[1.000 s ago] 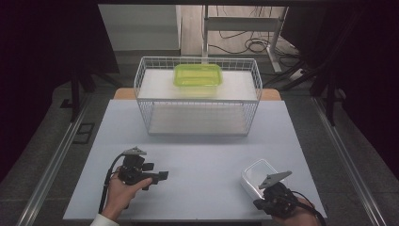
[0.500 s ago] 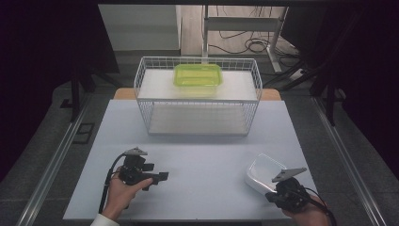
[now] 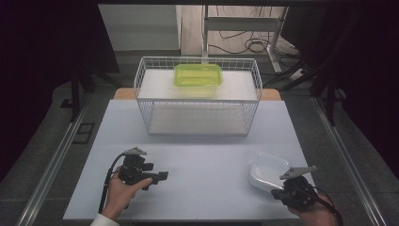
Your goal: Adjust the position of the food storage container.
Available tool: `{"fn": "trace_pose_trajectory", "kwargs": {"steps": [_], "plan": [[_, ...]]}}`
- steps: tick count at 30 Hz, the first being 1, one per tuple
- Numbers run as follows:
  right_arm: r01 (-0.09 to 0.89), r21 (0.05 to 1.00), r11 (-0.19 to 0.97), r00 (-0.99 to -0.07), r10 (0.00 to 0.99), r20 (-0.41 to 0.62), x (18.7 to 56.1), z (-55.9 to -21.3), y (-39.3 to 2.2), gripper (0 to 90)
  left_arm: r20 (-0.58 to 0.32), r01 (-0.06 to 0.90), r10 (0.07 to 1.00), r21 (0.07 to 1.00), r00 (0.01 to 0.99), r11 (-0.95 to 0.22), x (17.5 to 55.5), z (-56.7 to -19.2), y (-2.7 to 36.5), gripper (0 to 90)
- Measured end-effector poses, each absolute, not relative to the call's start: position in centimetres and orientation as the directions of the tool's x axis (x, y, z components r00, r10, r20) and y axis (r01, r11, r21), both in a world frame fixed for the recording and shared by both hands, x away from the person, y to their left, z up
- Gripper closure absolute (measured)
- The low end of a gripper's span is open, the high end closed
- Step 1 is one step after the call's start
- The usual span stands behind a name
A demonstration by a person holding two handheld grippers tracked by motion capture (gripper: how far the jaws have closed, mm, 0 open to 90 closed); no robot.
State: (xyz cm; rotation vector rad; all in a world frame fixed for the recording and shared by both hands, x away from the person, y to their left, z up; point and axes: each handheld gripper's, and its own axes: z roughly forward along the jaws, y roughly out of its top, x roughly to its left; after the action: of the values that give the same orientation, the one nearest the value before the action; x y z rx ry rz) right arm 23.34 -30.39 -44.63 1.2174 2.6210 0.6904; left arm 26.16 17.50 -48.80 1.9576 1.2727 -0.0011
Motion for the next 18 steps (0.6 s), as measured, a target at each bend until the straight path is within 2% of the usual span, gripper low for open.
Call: {"fn": "trace_pose_trajectory", "kwargs": {"steps": [4,8,18], "plan": [[0.667,0.519,0.535,-0.638,0.769,0.027,23.5,-43.2,-31.0,89.1,-0.395,0.774,0.773,0.605,0.497,-0.189,26.2,-48.8,17.5,22.0],[0.693,0.54,0.478,-0.57,0.821,0.005,24.3,-42.3,-32.7,89.1,-0.395,0.774,0.772,0.604,0.497,-0.19,26.2,-48.8,17.5,22.0],[0.776,0.51,0.372,-0.399,0.915,-0.061,28.0,-42.3,-35.6,89.1,-0.398,0.777,0.774,0.603,0.492,-0.184,26.3,-48.9,17.8,22.0]]}}
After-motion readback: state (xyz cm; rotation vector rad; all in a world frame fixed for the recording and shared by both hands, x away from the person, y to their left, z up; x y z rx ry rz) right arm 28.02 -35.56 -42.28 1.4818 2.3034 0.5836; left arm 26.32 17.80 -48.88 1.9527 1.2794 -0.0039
